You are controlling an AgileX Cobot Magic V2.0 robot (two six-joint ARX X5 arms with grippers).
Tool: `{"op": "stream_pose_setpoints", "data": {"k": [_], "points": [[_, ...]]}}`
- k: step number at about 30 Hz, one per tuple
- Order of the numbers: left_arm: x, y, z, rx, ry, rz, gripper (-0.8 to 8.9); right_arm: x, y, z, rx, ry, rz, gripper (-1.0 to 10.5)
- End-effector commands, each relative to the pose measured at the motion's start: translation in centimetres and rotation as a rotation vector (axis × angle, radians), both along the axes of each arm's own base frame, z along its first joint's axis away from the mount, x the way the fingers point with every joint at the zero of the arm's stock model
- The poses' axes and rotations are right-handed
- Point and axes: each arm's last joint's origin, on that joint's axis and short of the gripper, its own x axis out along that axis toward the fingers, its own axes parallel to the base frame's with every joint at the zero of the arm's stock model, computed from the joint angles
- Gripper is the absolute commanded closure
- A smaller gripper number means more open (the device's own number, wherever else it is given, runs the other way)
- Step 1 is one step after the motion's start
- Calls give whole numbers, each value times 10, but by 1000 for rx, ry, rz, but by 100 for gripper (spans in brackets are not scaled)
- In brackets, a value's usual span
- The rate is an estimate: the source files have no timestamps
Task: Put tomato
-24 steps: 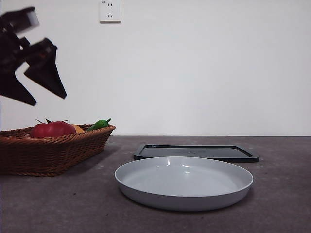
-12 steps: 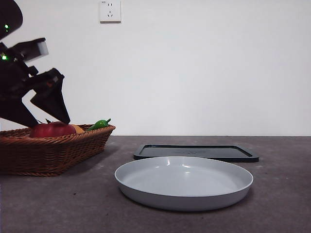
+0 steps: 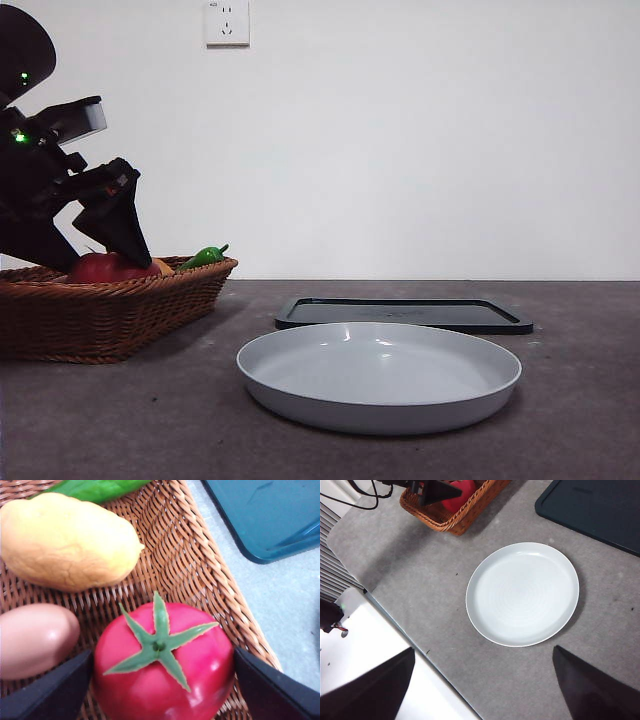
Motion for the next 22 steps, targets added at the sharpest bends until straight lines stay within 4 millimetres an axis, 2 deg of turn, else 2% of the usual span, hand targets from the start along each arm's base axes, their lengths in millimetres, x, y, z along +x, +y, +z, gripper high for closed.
{"op": "stream_pose_setpoints", "data": {"k": [1, 3, 9, 13, 18, 22], "points": [[4, -1, -13, 17, 50, -9, 377, 1, 1, 5, 6, -19, 9, 508], [4, -1, -15, 18, 60, -8, 387, 1, 1, 5, 6, -19, 9, 508], [4, -1, -15, 15, 61, -5, 564, 1, 1, 5, 6, -19, 9, 508], [4, -1, -11, 4, 54, 6, 573, 1, 1, 5, 6, -19, 9, 508], [0, -1, 9, -29, -2, 28, 573, 1, 1, 5, 6, -19, 9, 508], [-11, -1, 35, -47, -92, 21, 573, 1, 1, 5, 6, -20, 8, 508]]}}
